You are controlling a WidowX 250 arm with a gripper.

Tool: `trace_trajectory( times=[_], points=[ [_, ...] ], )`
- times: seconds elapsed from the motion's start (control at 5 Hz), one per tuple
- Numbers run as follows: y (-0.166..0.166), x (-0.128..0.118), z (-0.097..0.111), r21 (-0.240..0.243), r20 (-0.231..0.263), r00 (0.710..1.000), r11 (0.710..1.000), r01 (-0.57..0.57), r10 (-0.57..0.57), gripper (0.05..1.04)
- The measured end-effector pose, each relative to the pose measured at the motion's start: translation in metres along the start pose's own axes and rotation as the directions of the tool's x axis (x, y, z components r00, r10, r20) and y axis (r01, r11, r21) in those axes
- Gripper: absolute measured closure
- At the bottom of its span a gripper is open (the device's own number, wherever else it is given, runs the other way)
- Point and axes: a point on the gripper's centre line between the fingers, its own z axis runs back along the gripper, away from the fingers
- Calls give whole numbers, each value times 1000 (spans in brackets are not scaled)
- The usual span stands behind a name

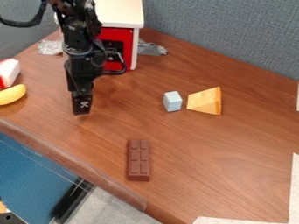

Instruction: Close the drawer

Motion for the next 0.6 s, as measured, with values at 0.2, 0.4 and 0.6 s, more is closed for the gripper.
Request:
trace_trajectory(
  times=[0.2,0.4,0.6],
  points=[
    [-1,-2,-1,-2,-8,1000,1000,8,-8,85],
    [-16,-9,7,-16,1,1000,1000,14,-14,84],
    [-28,-21,31,-4,38,999,999,37,-37,84]
  ],
)
